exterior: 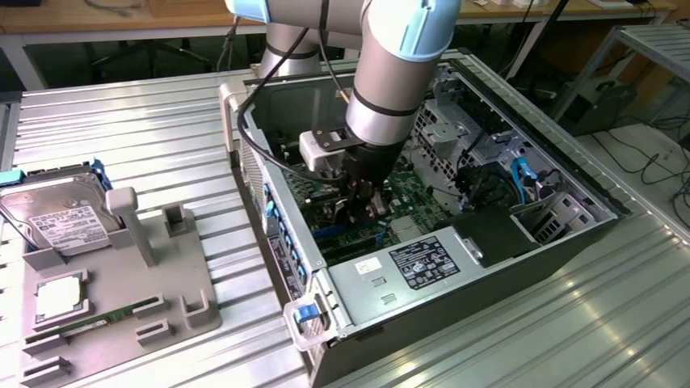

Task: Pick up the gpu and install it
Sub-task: 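Insert the gpu into the slot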

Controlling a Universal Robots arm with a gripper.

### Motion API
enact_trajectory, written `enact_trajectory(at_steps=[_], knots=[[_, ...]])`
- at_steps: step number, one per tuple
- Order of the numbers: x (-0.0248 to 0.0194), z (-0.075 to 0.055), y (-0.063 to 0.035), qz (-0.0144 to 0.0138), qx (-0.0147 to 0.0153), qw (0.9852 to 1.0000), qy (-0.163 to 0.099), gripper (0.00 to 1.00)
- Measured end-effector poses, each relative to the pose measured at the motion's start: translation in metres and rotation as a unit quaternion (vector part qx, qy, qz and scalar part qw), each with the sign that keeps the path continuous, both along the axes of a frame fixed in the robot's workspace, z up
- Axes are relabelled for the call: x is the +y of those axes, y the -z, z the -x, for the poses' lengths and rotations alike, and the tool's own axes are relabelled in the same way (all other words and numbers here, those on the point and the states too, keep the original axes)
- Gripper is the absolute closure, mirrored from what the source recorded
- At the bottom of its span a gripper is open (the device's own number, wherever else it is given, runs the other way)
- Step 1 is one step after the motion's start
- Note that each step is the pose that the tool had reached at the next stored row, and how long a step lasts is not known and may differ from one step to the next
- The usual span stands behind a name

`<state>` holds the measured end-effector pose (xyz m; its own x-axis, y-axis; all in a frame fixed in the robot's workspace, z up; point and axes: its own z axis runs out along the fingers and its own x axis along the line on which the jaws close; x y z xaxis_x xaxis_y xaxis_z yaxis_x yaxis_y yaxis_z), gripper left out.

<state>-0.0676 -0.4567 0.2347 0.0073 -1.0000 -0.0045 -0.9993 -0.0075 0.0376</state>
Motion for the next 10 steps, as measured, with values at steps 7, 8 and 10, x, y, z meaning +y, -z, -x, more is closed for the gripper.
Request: enact_trajectory(at_steps=[7,8,10], knots=[[0.0,0.0,0.0005,-0.0001,0.0,1.0,0.0,0.72],[0.0,0.0,0.0012,-0.0003,-0.0001,1.0,0.0,0.72],[0.0,0.0,0.0027,-0.0001,0.0,1.0,0.0,0.72]])
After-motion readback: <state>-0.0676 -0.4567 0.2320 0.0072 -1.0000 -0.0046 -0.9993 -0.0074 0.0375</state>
